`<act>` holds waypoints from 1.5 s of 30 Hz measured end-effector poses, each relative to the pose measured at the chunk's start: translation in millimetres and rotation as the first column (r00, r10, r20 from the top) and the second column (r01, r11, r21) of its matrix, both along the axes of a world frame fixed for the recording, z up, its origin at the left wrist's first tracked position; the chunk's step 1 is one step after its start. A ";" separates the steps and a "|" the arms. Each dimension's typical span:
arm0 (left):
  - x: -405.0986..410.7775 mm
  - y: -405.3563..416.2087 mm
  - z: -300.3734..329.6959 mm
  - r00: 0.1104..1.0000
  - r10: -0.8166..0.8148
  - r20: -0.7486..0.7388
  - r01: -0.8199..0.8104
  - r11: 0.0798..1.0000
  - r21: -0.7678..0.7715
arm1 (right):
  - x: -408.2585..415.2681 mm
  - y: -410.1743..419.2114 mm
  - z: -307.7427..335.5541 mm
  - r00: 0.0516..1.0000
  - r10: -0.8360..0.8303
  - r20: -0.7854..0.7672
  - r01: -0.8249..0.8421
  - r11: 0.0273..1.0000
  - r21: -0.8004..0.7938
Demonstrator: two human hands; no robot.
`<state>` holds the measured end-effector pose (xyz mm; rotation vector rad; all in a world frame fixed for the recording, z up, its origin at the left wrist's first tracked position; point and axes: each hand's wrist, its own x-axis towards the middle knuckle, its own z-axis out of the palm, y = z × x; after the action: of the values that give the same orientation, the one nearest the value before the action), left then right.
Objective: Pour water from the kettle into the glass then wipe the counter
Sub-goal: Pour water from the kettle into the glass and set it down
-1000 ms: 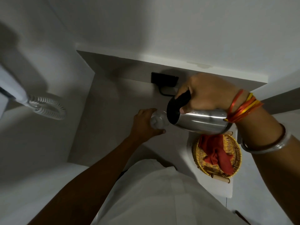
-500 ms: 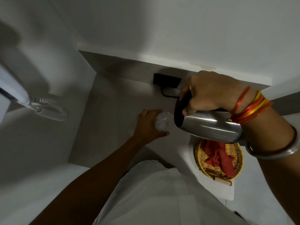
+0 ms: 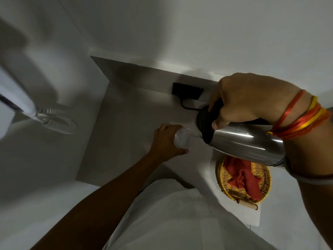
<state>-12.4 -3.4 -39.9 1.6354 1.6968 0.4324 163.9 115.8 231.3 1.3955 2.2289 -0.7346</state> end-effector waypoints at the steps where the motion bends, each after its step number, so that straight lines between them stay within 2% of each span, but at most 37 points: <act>1: 0.2 0.5 0.1 1.000 0.000 0.004 0.000 1.000 -0.004 | 0.0 0.3 1.9 1.000 -0.006 0.001 0.006 1.000 0.001; 22: 8.4 11.3 -2.7 0.999 -0.021 -0.037 0.021 1.000 0.007 | 10.2 13.0 -12.4 0.998 -0.065 0.019 0.067 0.995 -0.081; 28: 7.6 12.7 -7.4 0.998 -0.012 -0.060 0.013 1.000 0.012 | 23.7 17.3 -23.7 0.994 -0.083 -0.074 0.078 0.995 -0.065; 32: 7.3 15.3 -8.4 0.997 0.001 -0.072 0.000 1.000 0.020 | 52.9 22.9 -35.1 0.970 -0.118 -0.211 0.084 0.983 -0.162; 35: 6.3 15.1 -7.8 0.998 0.018 -0.063 -0.014 0.999 0.052 | 87.3 26.9 -56.7 0.856 -0.261 -0.446 0.175 0.958 -0.226; 38: 5.9 15.9 -6.0 0.997 0.033 -0.073 -0.029 0.998 0.050 | 119.9 25.2 -92.3 0.644 -0.437 -0.629 0.317 0.900 -0.301; 42: 5.3 14.8 -5.6 0.996 0.038 -0.082 -0.037 0.999 0.024 | 142.2 13.6 -143.0 0.430 -0.544 -0.720 0.434 0.824 -0.364; 45: 2.7 10.6 -5.2 0.997 0.059 -0.059 -0.056 0.998 0.042 | 148.3 6.1 -168.3 0.348 -0.570 -0.745 0.499 0.785 -0.367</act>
<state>-9.7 7.3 -45.1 1.6463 1.7940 0.4521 312.2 121.8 63.0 2.0745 2.2232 -2.1036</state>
